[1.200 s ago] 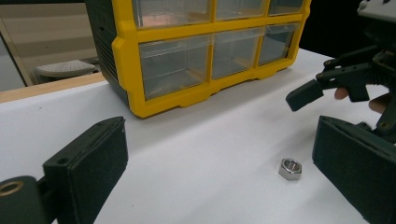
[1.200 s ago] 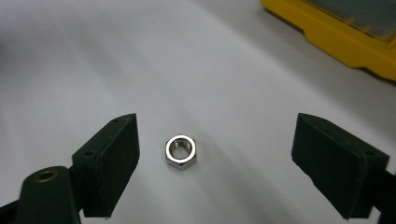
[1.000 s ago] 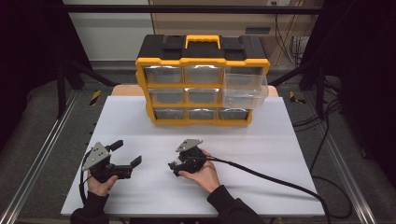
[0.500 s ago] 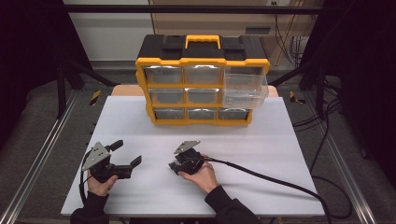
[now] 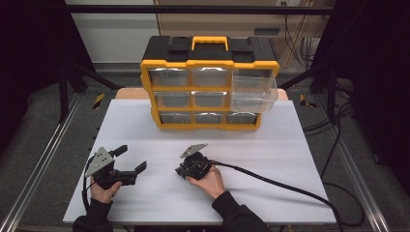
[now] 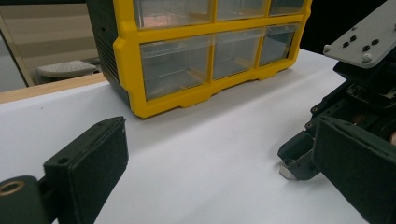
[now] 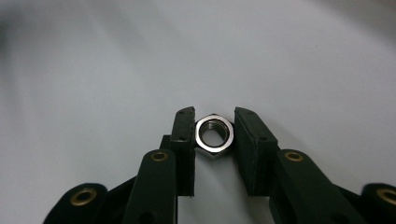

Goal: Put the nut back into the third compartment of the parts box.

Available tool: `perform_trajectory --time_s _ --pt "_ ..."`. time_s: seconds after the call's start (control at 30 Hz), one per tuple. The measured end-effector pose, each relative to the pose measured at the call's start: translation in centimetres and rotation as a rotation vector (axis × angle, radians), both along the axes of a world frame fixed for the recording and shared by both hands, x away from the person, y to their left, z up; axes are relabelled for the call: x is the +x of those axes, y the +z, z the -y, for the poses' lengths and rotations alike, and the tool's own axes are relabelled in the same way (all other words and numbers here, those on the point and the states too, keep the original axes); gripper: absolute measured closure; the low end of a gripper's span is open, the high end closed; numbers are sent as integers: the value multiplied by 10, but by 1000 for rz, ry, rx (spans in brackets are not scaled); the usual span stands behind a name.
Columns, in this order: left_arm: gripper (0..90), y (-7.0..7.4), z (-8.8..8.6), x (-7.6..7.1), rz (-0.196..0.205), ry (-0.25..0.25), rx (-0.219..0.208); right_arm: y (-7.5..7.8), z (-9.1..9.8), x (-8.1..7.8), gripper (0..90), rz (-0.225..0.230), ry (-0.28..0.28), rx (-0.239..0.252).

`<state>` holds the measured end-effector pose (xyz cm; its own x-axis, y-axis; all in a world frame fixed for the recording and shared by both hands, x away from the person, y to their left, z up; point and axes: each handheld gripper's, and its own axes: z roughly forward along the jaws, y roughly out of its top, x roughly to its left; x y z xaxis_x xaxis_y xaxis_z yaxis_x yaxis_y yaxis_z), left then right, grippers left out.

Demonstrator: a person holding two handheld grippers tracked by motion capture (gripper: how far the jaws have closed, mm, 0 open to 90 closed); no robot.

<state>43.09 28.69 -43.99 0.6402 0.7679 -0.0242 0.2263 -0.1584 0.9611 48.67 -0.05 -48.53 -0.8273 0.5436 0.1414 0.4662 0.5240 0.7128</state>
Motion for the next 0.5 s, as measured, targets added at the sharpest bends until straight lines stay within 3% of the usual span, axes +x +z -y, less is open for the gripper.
perform_trajectory --time_s 0.23,0.5 --pt "36 0 0 0 2 1 0 8 4 -1 703 12 14 18" --pt "37 0 0 0 1 0 0 36 14 -4 702 56 17 40"
